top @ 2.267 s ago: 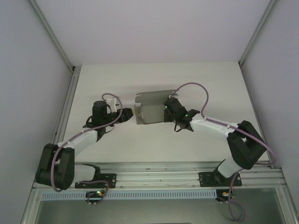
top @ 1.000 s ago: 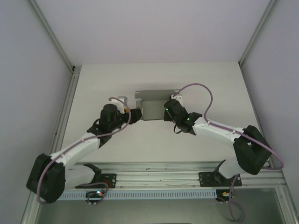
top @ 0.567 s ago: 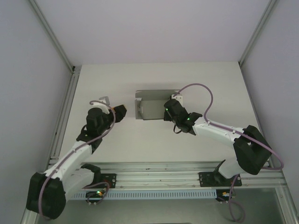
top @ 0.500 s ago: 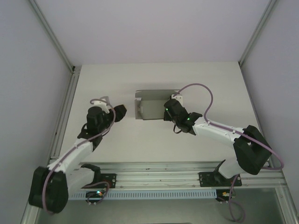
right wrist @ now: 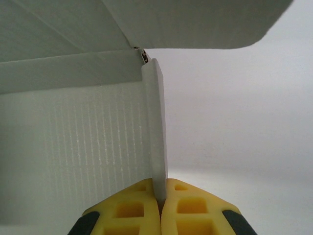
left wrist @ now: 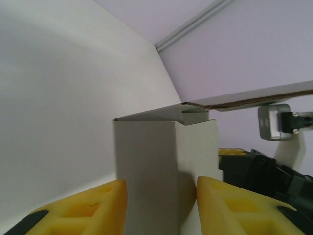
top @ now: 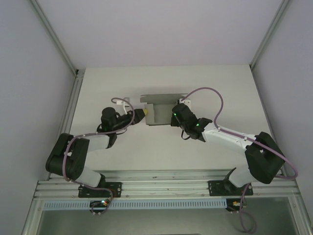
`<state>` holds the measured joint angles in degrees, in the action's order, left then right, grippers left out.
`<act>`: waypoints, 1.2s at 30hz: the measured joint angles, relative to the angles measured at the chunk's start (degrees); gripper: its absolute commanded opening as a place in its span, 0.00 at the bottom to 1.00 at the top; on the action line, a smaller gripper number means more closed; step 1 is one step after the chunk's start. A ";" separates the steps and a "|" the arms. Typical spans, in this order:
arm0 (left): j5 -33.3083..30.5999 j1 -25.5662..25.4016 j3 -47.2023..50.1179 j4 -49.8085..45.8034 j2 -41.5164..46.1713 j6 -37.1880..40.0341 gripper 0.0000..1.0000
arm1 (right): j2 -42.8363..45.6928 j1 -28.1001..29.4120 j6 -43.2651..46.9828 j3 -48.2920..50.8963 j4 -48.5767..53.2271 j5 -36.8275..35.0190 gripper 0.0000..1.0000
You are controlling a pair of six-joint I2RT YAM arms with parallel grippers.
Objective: Assemble paper box
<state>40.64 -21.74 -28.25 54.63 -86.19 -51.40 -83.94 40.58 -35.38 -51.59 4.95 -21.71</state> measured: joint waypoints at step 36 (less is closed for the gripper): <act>-26.21 -11.74 -10.97 -30.99 1.16 23.65 0.31 | 0.00 0.00 -2.19 -0.09 0.76 -0.17 0.00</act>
<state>14.44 -33.47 -39.22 23.64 -85.03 -27.75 -83.94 40.58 -37.56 -51.68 5.72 -21.89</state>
